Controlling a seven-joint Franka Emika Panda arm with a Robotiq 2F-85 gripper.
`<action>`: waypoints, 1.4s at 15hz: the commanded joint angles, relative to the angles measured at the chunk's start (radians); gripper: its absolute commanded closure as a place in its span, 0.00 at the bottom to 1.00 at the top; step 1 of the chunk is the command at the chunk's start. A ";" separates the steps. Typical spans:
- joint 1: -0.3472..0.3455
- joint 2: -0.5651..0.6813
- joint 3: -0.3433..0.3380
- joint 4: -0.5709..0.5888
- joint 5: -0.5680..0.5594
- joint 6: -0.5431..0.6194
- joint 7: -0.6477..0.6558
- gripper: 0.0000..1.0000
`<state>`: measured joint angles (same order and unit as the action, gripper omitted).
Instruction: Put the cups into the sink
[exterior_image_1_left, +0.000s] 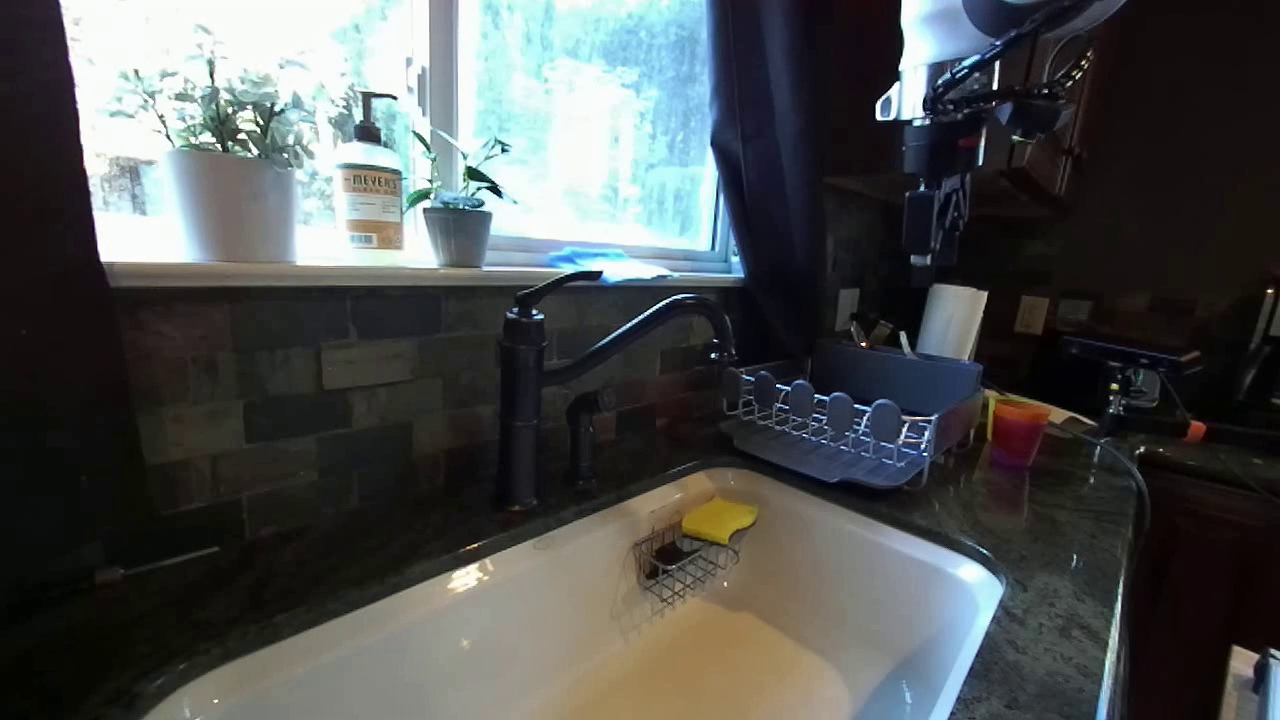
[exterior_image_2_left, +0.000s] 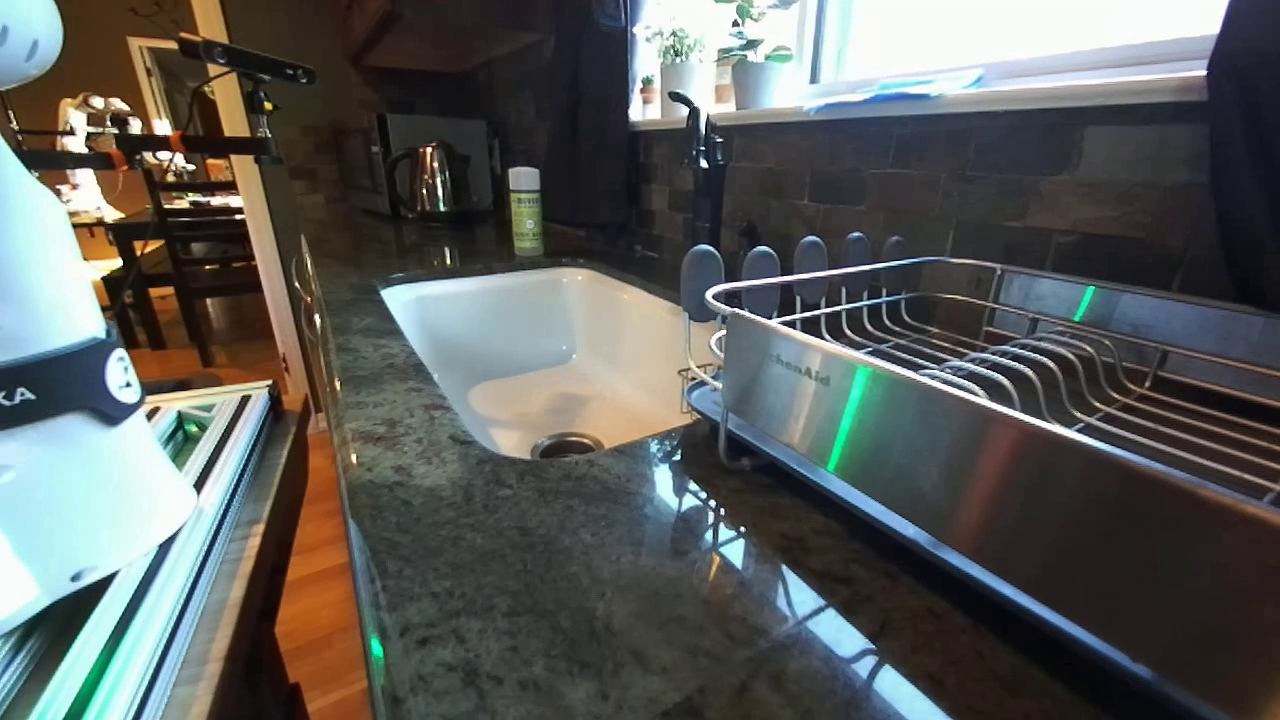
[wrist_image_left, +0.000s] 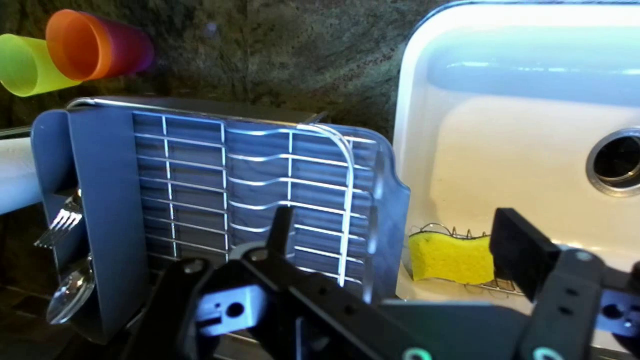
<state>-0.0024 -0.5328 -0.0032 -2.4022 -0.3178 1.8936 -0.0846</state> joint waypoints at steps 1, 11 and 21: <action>-0.051 -0.001 -0.092 -0.020 -0.027 0.036 -0.094 0.00; -0.226 0.029 -0.289 -0.102 -0.138 0.212 -0.231 0.00; -0.231 0.082 -0.273 -0.055 -0.140 0.207 -0.233 0.00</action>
<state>-0.2094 -0.5072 -0.2667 -2.4688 -0.4272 2.0670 -0.3042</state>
